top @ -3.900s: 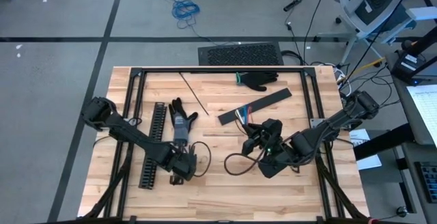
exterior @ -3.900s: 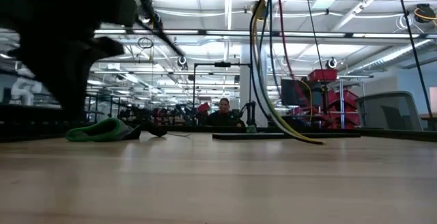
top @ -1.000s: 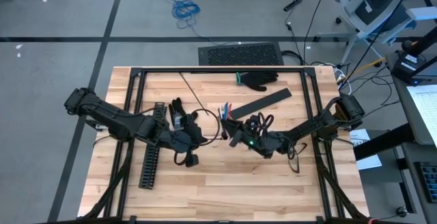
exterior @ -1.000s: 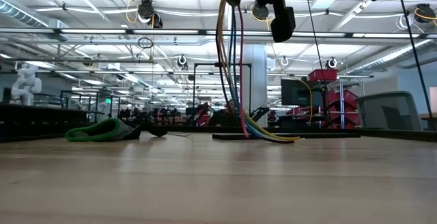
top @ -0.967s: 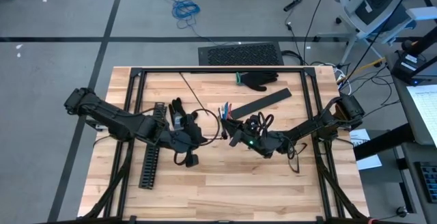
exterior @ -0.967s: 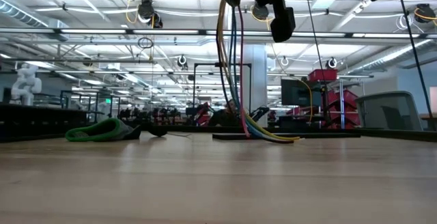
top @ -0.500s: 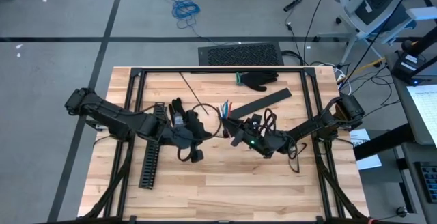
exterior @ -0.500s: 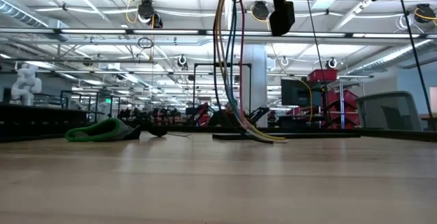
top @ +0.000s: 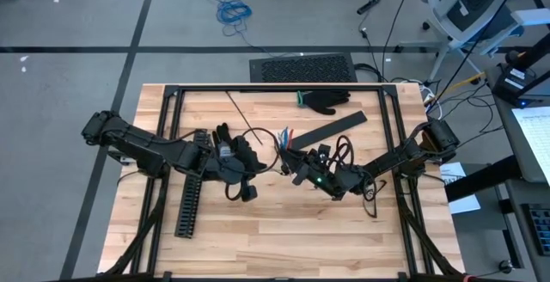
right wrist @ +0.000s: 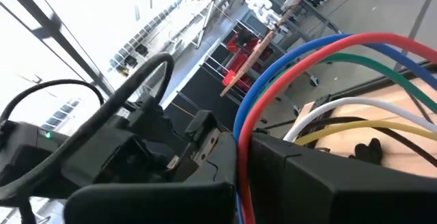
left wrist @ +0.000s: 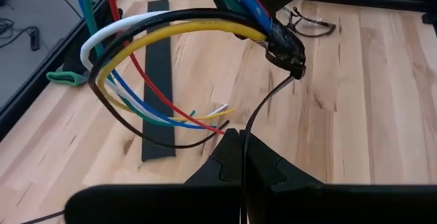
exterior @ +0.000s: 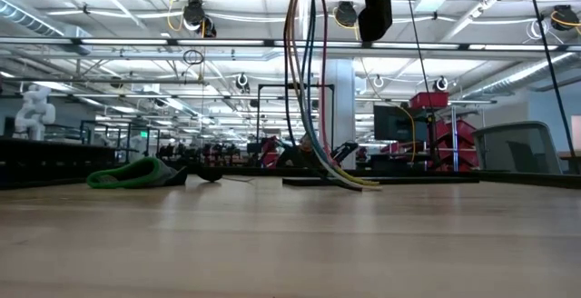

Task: Ziptie cables
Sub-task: Wrap the cable wires with the black zip tie

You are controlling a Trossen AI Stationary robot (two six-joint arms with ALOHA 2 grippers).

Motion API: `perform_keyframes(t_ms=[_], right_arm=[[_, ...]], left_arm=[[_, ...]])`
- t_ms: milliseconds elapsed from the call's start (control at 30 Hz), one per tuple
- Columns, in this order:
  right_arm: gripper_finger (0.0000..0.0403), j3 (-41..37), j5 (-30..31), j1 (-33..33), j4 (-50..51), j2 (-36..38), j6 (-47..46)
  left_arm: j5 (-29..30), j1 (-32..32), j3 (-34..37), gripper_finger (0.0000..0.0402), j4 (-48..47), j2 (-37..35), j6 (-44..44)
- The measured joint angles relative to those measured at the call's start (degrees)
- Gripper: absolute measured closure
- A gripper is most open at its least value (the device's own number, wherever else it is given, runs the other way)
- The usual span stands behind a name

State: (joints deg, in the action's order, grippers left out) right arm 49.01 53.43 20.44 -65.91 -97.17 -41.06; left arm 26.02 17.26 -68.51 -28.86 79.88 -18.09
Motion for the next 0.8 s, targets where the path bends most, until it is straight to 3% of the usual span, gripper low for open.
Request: perform_keyframes(t_ms=[433, 800], right_arm=[[0.0392, 0.0, 0.2, 0.3, 0.9, 0.0, 6.3], [0.0392, 0.0, 0.9, 0.1, -7.5, 0.6, 16.2]], left_arm=[[0.5, 0.1, 0.0, 0.0401, 5.2, -1.6, -1.0], [2.8, 1.3, 2.1, 0.0401, 5.2, -1.2, -3.7]])
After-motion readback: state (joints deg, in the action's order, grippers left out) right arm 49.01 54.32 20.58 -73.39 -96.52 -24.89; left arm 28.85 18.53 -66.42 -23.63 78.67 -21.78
